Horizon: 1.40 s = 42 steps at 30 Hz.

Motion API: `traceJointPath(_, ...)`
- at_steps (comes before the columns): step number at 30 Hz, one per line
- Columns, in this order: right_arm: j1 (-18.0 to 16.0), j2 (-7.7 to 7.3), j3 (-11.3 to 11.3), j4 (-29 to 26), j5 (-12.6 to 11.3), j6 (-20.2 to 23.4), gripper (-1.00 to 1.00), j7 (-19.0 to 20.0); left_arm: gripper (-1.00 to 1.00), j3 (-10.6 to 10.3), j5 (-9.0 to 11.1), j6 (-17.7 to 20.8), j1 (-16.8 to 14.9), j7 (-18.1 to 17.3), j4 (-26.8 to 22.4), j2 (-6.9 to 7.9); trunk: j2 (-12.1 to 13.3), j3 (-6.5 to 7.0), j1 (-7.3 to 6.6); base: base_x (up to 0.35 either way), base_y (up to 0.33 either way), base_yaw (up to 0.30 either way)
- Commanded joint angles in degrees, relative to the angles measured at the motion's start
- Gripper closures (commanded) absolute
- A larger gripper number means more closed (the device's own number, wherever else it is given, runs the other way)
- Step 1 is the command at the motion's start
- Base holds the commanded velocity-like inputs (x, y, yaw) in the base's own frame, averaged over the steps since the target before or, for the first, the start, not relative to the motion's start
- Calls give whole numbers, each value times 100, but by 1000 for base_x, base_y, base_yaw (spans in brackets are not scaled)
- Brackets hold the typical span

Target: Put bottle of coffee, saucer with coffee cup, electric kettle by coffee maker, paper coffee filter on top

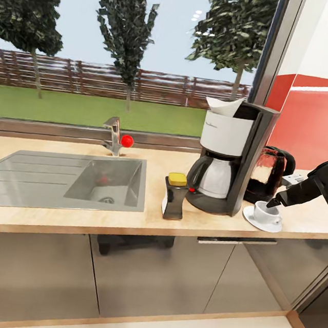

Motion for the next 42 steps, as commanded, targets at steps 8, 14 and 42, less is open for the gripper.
traceJointPath(8,-5,-162,-266,-52,33,29,-100,98,-100,-18,18,-22,2,-5,-6,3,320,139,-176,0,0,0)
traceJointPath(14,-5,-288,-1186,-84,-21,-372,-100,117,-100,-17,18,-22,2,-5,-6,3,440,193,-242,0,0,0)
traceJointPath(42,1888,-646,-2556,-2807,-53,-779,-100,1085,-100,-10,18,-25,2,-5,-4,3,440,193,-242,-196,0,0)
